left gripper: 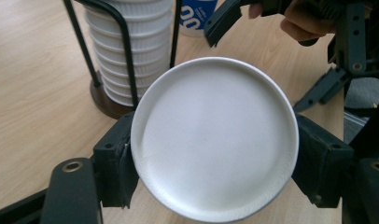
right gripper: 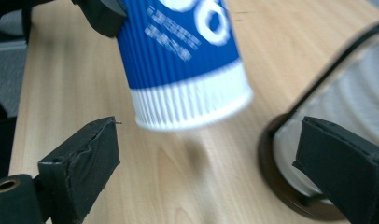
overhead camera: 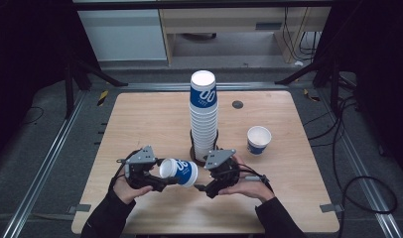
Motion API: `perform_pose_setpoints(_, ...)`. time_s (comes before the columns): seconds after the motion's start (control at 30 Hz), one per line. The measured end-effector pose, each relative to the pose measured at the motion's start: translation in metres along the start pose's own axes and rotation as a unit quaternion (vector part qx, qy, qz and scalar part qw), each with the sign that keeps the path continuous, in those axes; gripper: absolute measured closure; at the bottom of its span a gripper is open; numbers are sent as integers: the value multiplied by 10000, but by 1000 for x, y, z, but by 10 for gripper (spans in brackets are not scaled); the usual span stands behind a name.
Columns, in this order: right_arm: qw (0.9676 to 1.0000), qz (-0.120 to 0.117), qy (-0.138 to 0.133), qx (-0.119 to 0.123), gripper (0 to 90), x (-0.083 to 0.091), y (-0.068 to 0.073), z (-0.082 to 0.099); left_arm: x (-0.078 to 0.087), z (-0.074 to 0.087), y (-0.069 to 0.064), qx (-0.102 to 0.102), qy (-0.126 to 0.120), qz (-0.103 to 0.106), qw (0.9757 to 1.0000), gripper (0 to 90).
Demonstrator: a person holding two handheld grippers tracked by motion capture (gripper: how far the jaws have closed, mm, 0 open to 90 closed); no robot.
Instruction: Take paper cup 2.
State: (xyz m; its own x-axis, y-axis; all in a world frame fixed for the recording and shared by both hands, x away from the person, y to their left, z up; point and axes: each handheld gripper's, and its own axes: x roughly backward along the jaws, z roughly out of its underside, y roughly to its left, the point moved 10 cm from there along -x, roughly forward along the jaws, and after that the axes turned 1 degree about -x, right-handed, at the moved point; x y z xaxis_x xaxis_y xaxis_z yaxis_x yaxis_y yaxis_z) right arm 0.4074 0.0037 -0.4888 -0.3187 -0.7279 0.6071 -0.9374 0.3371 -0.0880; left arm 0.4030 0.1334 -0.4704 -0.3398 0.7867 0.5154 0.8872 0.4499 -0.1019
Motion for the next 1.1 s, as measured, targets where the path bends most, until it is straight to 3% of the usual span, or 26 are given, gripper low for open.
perform_pose_setpoints(0.17,9994,99,-247,-227,67,14,-10,0,8,-6,4,47,-363,21,9993,262)
perform_pose_setpoints(0.43,9966,2,-615,-546,72,27,-15,2,16,-19,-1,139,-951,275,9950,262)
perform_pose_setpoints(0.67,9941,-357,-820,-612,73,26,-6,-3,12,-24,-10,113,-1037,537,9931,262)
perform_pose_setpoints(0.93,9925,-701,-820,-577,71,17,7,-6,6,-28,-24,-2,-1021,814,9914,262)
perform_pose_setpoints(1.1,9885,-1009,-935,-625,72,16,15,-9,3,-31,-33,-83,-1015,959,9902,263)
